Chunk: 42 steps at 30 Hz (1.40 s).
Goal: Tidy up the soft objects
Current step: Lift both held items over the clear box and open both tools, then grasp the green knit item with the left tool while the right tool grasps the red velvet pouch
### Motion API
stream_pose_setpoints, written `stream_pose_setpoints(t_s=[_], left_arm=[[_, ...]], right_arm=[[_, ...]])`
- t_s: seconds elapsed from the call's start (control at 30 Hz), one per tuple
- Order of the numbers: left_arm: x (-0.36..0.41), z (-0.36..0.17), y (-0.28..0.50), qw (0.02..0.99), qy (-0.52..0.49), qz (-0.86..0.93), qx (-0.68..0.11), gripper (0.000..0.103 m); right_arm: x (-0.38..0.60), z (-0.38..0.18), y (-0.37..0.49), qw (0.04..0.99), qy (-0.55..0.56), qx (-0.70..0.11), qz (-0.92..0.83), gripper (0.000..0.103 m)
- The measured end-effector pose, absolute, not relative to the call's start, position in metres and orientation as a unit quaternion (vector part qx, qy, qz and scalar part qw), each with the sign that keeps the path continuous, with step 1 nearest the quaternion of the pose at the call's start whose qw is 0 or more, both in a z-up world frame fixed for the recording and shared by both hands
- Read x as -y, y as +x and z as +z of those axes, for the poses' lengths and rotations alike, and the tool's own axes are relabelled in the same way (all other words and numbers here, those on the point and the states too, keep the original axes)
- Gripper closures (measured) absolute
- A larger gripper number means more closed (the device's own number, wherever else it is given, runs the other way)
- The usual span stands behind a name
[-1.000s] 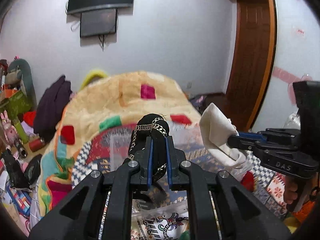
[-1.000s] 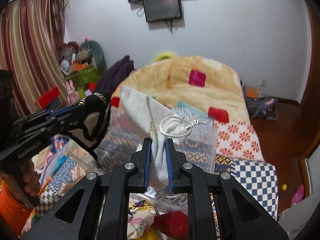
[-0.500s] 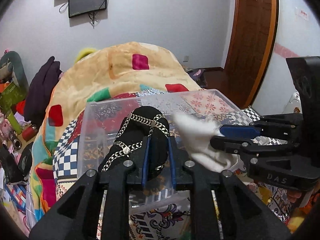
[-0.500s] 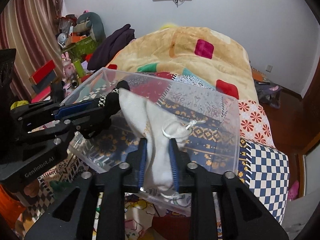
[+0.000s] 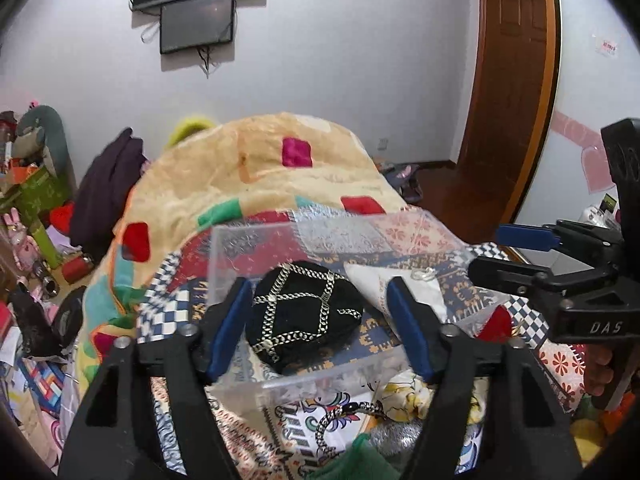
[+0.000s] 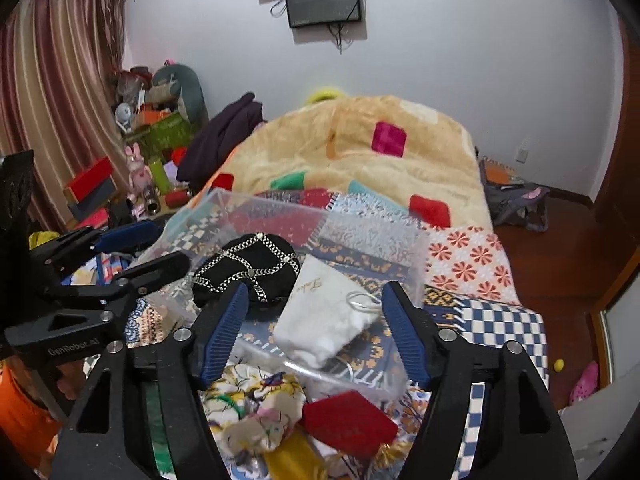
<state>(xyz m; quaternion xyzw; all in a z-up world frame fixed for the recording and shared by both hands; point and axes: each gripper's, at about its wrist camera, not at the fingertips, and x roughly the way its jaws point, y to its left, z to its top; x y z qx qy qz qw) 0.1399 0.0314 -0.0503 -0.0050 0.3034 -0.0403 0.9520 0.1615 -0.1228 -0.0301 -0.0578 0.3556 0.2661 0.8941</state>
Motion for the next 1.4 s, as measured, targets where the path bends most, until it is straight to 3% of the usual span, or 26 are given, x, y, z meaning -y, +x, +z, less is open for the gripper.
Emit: stream_pose_setpoints(t_s=[0.07, 0.17, 0.87, 0.93, 1.03, 1.13, 1.2, 1.3, 1.4], left_arm=[[-0.033, -0.043, 0.129, 0.955, -0.009, -0.037, -0.294, 0.015], [-0.034, -0.038, 0.117, 0.956, -0.018, -0.037, -0.289, 0.007], [-0.020, -0.119, 0.066, 0.917, -0.032, -0.060, -0.393, 0.007], [-0.017, -0.127, 0.063, 0.913, -0.034, -0.065, -0.402, 0.007], [-0.013, -0.134, 0.057, 0.909, -0.029, -0.067, -0.409, 0.007], [-0.011, -0.139, 0.053, 0.908, -0.031, -0.072, -0.412, 0.017], [-0.009, -0.140, 0.052, 0.906, -0.034, -0.080, -0.415, 0.026], [-0.007, -0.141, 0.048, 0.905, -0.035, -0.085, -0.415, 0.038], [-0.005, -0.140, 0.043, 0.905, -0.033, -0.093, -0.414, 0.056]], right_arm=[[0.130, -0.024, 0.153, 0.900, -0.054, -0.345, 0.260, 0.027], [0.141, -0.020, 0.146, 0.906, -0.049, -0.337, 0.254, 0.023], [0.173, -0.089, 0.137, 0.885, -0.033, -0.409, 0.219, 0.021], [0.172, -0.093, 0.136, 0.883, -0.036, -0.413, 0.220, 0.023], [0.169, -0.098, 0.135, 0.879, -0.040, -0.419, 0.222, 0.034], [0.168, -0.104, 0.137, 0.875, -0.042, -0.428, 0.224, 0.047], [0.167, -0.108, 0.138, 0.871, -0.043, -0.434, 0.227, 0.062], [0.168, -0.107, 0.135, 0.871, -0.046, -0.432, 0.229, 0.071], [0.168, -0.102, 0.131, 0.873, -0.046, -0.426, 0.234, 0.081]])
